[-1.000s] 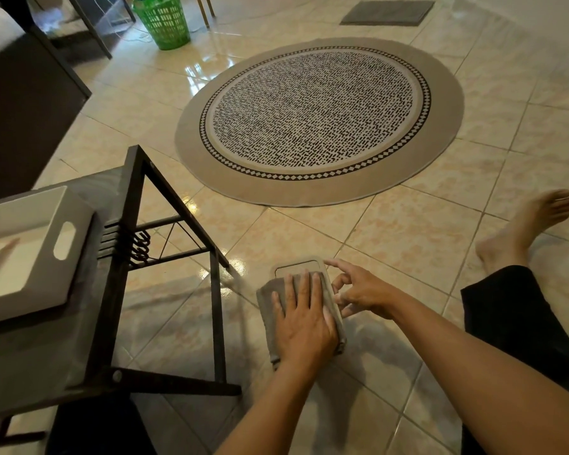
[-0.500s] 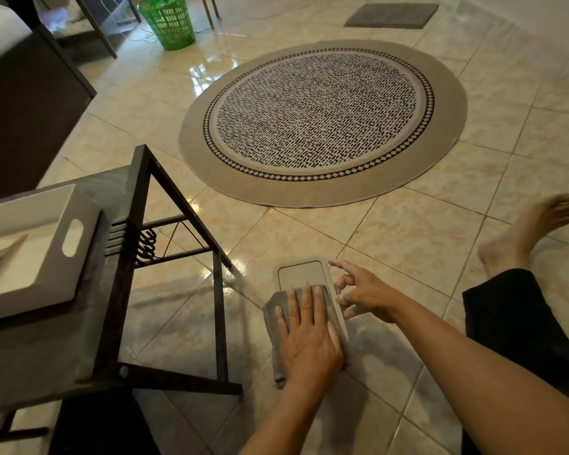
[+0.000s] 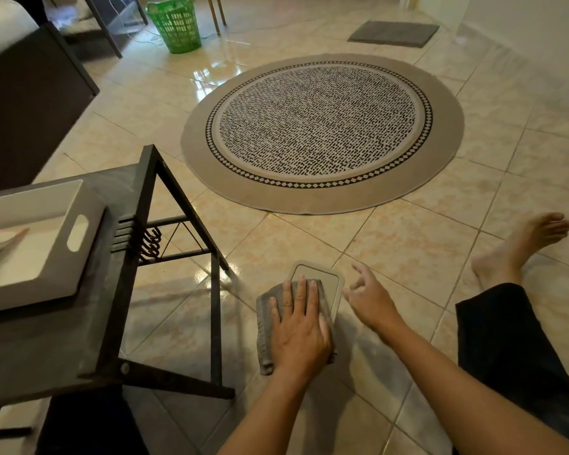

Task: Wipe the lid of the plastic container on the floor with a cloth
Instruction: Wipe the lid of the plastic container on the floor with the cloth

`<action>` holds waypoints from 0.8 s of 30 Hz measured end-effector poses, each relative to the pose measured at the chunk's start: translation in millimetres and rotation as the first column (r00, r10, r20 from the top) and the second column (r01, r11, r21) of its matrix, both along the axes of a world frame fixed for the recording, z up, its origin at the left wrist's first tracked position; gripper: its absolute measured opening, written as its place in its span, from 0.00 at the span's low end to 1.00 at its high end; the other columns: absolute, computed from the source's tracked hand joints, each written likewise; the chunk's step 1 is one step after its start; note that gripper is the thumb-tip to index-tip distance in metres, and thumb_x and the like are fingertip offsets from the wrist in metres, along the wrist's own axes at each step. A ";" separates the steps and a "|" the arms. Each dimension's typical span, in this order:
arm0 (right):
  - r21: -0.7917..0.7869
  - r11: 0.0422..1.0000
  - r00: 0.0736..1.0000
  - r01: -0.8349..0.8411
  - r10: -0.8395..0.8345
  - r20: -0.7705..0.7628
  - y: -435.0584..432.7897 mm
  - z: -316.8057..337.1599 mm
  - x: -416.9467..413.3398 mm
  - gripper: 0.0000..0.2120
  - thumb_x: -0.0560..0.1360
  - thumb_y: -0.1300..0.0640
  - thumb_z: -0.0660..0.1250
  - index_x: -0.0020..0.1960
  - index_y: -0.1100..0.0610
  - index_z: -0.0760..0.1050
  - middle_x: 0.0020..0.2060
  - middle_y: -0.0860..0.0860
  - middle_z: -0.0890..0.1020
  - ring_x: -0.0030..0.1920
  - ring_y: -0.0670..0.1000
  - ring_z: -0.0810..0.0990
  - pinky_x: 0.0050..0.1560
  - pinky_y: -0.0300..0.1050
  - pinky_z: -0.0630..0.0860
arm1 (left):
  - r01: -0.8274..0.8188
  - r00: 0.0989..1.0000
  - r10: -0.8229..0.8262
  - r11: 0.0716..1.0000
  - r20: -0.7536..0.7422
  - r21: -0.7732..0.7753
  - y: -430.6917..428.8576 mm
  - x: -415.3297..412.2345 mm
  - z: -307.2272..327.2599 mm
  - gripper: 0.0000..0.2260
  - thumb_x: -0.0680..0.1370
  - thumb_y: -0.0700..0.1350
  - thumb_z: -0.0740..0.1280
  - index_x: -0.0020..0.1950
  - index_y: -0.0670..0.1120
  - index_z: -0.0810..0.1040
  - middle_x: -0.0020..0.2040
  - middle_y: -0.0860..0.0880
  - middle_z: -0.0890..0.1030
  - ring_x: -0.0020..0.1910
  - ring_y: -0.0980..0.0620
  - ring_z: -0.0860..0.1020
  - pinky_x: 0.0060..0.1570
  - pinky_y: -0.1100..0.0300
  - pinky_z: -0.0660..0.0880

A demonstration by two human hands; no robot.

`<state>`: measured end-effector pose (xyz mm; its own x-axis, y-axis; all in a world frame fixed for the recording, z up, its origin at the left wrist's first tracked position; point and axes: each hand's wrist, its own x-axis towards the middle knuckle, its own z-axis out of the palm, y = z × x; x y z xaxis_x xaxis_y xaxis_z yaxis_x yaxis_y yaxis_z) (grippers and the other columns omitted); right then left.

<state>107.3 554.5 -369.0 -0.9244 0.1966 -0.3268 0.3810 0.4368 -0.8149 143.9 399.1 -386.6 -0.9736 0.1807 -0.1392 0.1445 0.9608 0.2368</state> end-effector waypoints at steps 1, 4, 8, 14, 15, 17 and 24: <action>0.067 0.996 0.997 -0.054 0.057 -0.045 3.8 6.0 -11.9 0.25 0.77 0.57 0.67 0.73 0.50 0.67 0.53 0.53 0.77 0.50 0.52 0.77 0.47 0.44 0.74 | 0.017 1.000 -0.017 1.000 -0.005 -0.009 -2.4 -0.1 0.5 0.30 0.79 0.54 0.41 0.80 0.51 0.36 0.80 0.49 0.33 0.76 0.48 0.28 0.74 0.45 0.30; 0.202 0.931 0.947 -0.303 0.318 -0.048 8.2 20.1 -44.4 0.20 0.80 0.58 0.62 0.71 0.51 0.71 0.57 0.54 0.76 0.56 0.54 0.76 0.56 0.48 0.73 | 0.076 0.997 -0.076 0.997 -0.027 -0.019 -7.8 -1.5 3.6 0.30 0.81 0.53 0.46 0.80 0.52 0.37 0.80 0.50 0.34 0.77 0.48 0.30 0.75 0.44 0.33; 0.230 0.803 0.834 -0.550 0.542 0.102 2.2 28.6 -69.2 0.20 0.81 0.60 0.58 0.72 0.50 0.70 0.62 0.55 0.76 0.58 0.54 0.74 0.56 0.45 0.70 | 0.158 0.987 -0.159 0.987 -0.035 -0.012 -13.0 -1.3 4.3 0.29 0.82 0.55 0.46 0.79 0.54 0.35 0.79 0.52 0.34 0.76 0.49 0.29 0.75 0.44 0.33; 0.210 0.746 0.775 -0.632 0.603 0.189 -1.6 28.8 -76.7 0.25 0.79 0.65 0.58 0.72 0.46 0.69 0.55 0.52 0.75 0.50 0.52 0.74 0.44 0.40 0.71 | 0.205 0.977 -0.207 0.978 -0.051 -0.033 -22.3 -1.0 0.9 0.28 0.82 0.56 0.44 0.80 0.54 0.36 0.80 0.52 0.34 0.77 0.51 0.29 0.75 0.45 0.32; 0.189 0.755 0.778 -0.628 0.599 0.188 1.2 28.5 -75.1 0.25 0.79 0.65 0.59 0.72 0.46 0.69 0.54 0.52 0.75 0.50 0.53 0.75 0.41 0.39 0.72 | 0.204 0.977 -0.206 0.978 -0.051 -0.032 -22.3 -1.1 0.6 0.28 0.82 0.56 0.44 0.80 0.54 0.36 0.80 0.52 0.34 0.77 0.51 0.30 0.75 0.45 0.32; 0.149 0.783 0.795 -0.604 0.581 0.174 8.1 27.1 -69.8 0.26 0.79 0.65 0.61 0.72 0.44 0.68 0.54 0.52 0.75 0.50 0.53 0.75 0.43 0.42 0.75 | 0.171 0.984 -0.171 0.985 -0.050 -0.020 -19.4 -2.7 1.7 0.28 0.82 0.56 0.45 0.79 0.55 0.35 0.79 0.53 0.34 0.77 0.50 0.30 0.74 0.45 0.31; 0.012 0.901 0.895 -0.434 0.429 0.127 12.9 15.3 -34.4 0.24 0.81 0.64 0.58 0.69 0.41 0.68 0.44 0.52 0.75 0.42 0.50 0.74 0.39 0.44 0.76 | 0.038 0.999 -0.038 0.999 -0.012 0.022 0.5 -7.2 8.9 0.29 0.82 0.54 0.47 0.80 0.53 0.36 0.79 0.51 0.33 0.77 0.48 0.30 0.74 0.46 0.31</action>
<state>72.9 567.4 -353.7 -0.8765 -0.1978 -0.4389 0.2403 0.6101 -0.7550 136.7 399.6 -377.7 -0.9675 0.2209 -0.1234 0.1840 0.9490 0.2558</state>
